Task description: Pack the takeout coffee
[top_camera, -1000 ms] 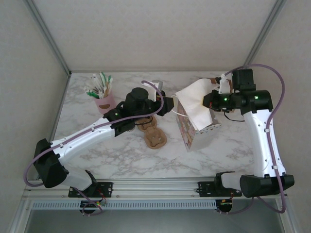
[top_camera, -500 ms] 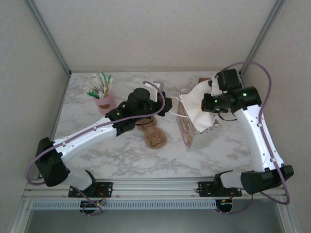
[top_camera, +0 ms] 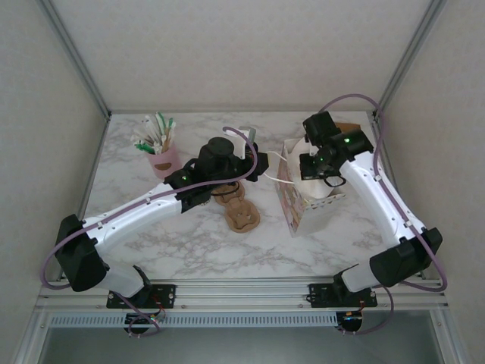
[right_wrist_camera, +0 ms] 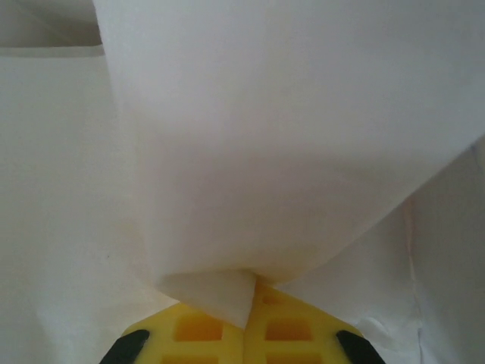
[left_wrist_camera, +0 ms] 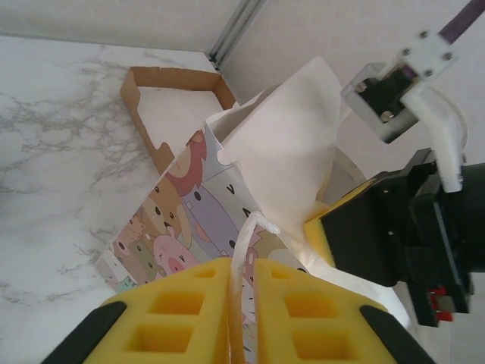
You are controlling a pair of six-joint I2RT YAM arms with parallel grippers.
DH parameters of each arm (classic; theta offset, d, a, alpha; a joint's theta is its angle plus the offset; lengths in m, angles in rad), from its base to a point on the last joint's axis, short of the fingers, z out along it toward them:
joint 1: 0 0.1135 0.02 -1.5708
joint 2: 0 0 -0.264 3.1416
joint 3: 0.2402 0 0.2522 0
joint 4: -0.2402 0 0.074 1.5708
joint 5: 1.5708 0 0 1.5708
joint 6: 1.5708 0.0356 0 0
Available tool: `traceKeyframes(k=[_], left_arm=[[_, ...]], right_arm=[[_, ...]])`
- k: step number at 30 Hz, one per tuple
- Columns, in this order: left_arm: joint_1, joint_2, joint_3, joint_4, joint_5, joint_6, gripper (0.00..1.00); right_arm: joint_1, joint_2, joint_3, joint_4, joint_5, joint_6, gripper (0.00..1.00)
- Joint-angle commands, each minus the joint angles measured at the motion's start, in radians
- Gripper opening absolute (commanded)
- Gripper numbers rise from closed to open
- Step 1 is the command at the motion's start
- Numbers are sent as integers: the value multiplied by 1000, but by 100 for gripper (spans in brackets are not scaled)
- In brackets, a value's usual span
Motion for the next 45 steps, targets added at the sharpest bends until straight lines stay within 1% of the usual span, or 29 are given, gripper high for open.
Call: traceKeyframes(k=[1, 5, 6, 7, 8, 12, 19, 21, 25, 26, 28, 31, 32, 36, 39, 42, 43, 45], left_arm=[[-8, -4, 21, 7, 11, 19, 16], [-9, -7, 30, 3, 3, 23, 17], [-9, -9, 31, 1, 0, 24, 18], [-9, -12, 30, 0, -3, 24, 21], [-9, -16, 31, -1, -6, 24, 29], [-9, -41, 26, -8, -29, 29, 52], [-9, -117, 0, -20, -90, 43, 78], [-9, -145, -11, -24, -118, 50, 85], [-8, -198, -37, -30, -174, 59, 95], [-9, -214, -46, -29, -190, 61, 99], [-9, -248, -70, -22, -215, 62, 100], [-9, -315, -123, -3, -274, 61, 100], [-9, -340, -143, 5, -295, 62, 100], [-9, -432, -223, 23, -396, 56, 100], [-9, -491, -282, 21, -497, 42, 100], [-9, -534, -335, 7, -596, 26, 100], [-9, -544, -354, 1, -625, 23, 100], [-7, -562, -396, 0, -674, 15, 100]], right_arm=[[16, 28, -26, -6, 51, 19, 0], [32, 41, -13, -19, 55, 22, 0], [35, 40, -4, -24, 58, 25, 3], [38, 38, 4, -30, 58, 26, 9], [42, 33, 16, -36, 58, 29, 16], [52, 11, 65, -61, 63, 36, 28], [56, -50, 136, -86, 65, 45, 48], [56, -76, 155, -77, 57, 45, 57], [58, -126, 179, -42, 42, 45, 71], [59, -142, 182, -28, 38, 44, 75], [58, -177, 182, 3, 39, 43, 81], [57, -252, 162, 72, 51, 37, 96], [58, -285, 147, 101, 59, 33, 99], [58, -418, 63, 222, 116, 10, 99], [58, -522, -32, 316, 194, -4, 99], [58, -644, -191, 462, 273, -32, 99], [58, -679, -228, 476, 312, -23, 99], [57, -703, -250, 445, 398, -1, 99]])
